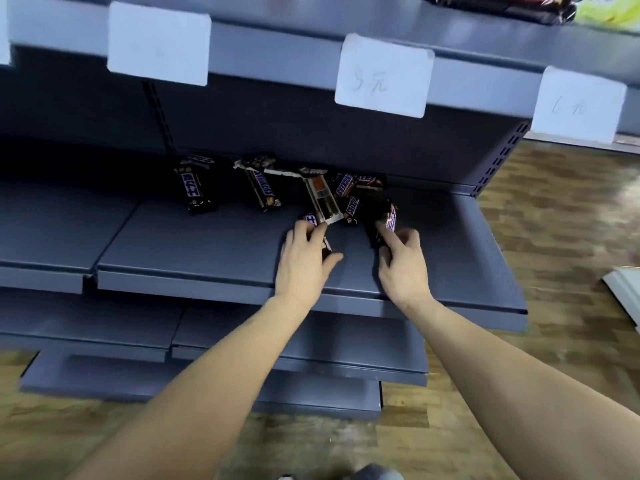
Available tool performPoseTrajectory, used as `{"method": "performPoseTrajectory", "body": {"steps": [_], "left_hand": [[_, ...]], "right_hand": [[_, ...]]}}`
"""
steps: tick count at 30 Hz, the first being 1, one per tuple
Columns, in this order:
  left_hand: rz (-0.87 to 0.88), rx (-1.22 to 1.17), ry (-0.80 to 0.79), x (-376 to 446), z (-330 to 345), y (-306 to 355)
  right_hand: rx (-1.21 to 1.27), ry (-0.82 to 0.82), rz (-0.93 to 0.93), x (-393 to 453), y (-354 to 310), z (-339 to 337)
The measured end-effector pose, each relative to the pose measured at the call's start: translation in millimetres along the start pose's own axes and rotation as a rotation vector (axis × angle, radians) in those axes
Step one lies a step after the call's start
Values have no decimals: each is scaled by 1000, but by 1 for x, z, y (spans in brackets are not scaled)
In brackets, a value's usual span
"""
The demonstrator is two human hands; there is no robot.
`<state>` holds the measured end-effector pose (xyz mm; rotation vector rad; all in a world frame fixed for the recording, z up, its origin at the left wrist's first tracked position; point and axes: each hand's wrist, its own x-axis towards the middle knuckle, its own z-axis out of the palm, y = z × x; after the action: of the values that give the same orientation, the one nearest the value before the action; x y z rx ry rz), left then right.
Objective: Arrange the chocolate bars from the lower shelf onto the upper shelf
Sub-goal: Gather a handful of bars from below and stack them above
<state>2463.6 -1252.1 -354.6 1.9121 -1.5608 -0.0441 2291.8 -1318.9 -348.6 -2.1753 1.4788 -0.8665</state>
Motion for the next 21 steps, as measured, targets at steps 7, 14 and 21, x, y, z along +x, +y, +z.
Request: {"method": "performPoseTrajectory", "body": {"steps": [7, 14, 21], "left_hand": [[-140, -400, -92, -22, -22, 1], [-167, -438, -111, -25, -30, 2], [-173, -322, -114, -19, -26, 7]], "right_hand": [[80, 63, 78, -8, -10, -4], [342, 108, 305, -8, -5, -21], [360, -54, 232, -13, -7, -24]]}}
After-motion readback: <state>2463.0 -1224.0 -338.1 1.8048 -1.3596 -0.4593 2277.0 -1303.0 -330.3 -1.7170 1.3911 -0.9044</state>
